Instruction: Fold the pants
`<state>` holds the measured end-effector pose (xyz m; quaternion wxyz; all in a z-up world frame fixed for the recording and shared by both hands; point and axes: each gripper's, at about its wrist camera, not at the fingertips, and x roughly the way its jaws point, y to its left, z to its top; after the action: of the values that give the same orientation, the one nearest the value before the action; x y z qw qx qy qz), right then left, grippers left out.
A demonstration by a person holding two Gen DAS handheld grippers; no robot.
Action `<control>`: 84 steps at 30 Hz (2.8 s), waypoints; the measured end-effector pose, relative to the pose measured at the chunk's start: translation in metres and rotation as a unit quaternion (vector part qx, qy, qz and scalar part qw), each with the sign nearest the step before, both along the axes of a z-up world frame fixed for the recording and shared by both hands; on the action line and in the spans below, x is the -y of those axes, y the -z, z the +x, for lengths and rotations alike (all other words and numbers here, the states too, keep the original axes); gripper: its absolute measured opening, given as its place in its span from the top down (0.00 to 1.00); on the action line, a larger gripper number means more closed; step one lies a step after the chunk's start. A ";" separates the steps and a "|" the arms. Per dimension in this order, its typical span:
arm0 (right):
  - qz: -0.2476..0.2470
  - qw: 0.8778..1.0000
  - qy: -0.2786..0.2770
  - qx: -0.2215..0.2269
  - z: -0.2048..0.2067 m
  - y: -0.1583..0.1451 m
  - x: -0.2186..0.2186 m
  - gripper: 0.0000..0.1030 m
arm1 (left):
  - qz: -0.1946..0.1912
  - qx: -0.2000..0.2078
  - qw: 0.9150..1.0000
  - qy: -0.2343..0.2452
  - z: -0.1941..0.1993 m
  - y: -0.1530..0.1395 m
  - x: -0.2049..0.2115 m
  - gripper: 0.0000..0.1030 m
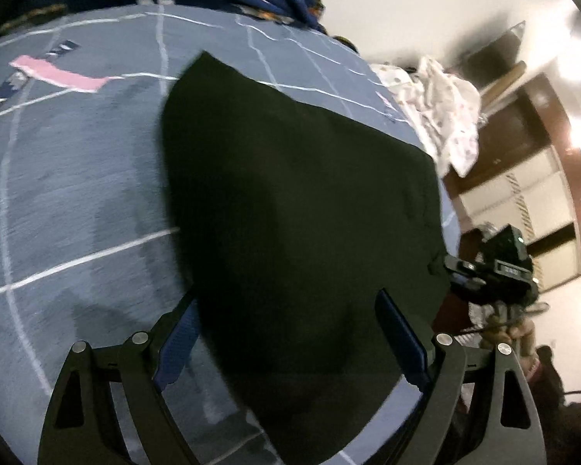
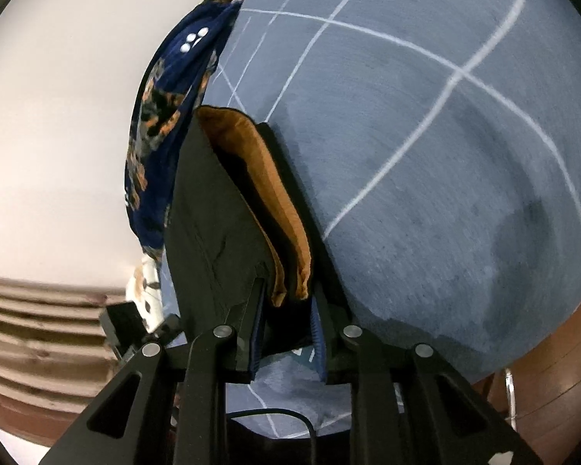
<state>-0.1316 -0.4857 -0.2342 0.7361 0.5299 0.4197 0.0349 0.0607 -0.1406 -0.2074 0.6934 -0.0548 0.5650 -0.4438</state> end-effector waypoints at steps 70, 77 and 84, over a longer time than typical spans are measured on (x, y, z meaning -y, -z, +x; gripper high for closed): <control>-0.031 0.967 -0.229 0.106 0.152 -0.057 -0.093 0.77 | 0.111 0.198 0.973 -0.042 -0.013 -0.072 -0.014 0.80; -0.029 0.961 -0.248 0.116 0.190 -0.068 -0.131 0.77 | 0.128 0.229 0.962 -0.078 0.002 -0.079 -0.053 0.80; -0.014 0.959 -0.256 0.124 0.226 -0.069 -0.166 0.77 | 0.141 0.253 0.951 -0.109 0.029 -0.087 -0.091 0.80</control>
<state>0.0941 -0.3194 -0.1653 0.7562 0.3862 0.4468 0.2818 0.0892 -0.0499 -0.1205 0.8585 0.0965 0.4180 -0.2810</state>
